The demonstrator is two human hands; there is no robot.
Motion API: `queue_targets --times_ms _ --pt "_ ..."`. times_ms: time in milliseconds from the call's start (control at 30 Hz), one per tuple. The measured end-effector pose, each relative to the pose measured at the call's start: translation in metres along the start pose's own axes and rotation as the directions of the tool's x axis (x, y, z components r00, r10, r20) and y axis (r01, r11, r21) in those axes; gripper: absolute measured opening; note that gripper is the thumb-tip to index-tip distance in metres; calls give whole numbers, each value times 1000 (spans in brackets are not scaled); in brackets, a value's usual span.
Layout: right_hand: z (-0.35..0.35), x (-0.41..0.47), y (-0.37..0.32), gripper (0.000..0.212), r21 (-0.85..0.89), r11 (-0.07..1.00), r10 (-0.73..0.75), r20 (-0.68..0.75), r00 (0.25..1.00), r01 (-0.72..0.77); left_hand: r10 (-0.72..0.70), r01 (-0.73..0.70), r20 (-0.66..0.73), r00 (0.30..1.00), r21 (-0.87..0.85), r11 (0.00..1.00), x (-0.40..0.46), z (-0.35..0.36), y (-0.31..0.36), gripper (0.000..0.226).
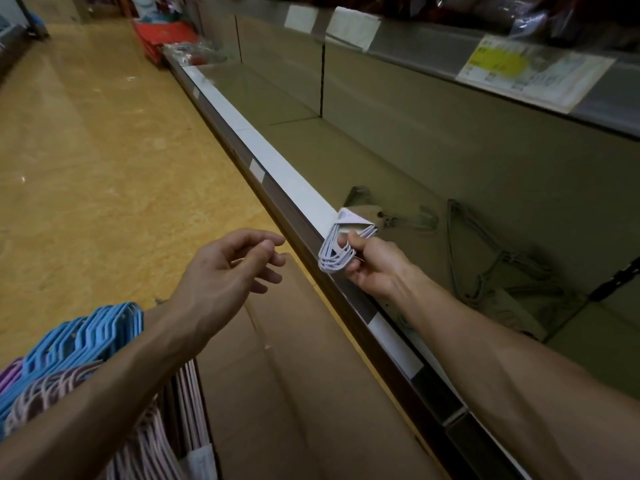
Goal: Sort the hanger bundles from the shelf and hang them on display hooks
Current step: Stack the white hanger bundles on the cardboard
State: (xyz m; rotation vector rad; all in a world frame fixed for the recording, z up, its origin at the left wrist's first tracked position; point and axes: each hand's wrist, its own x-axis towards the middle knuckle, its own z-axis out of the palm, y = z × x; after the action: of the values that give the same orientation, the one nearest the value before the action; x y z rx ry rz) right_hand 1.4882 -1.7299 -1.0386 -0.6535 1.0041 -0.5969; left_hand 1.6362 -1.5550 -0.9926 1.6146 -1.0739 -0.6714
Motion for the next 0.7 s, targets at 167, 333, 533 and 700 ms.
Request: queue_targets --times_ms 167,333,533,700 --pt "-7 -12 19 13 -182 977 -83 164 983 112 12 -12 -13 1000 -8 1000 1 -10 5 21" --pt "1 -20 31 4 -280 930 -156 286 945 238 26 -26 -48 999 -13 1000 -1 -16 14 21" --pt "15 -39 50 3 -398 840 -201 402 893 369 48 -46 -69 996 25 999 -6 -26 22 17" --pt "28 -64 71 22 -466 803 -94 517 851 372 43 -35 -93 995 86 996 -7 -29 23 20"
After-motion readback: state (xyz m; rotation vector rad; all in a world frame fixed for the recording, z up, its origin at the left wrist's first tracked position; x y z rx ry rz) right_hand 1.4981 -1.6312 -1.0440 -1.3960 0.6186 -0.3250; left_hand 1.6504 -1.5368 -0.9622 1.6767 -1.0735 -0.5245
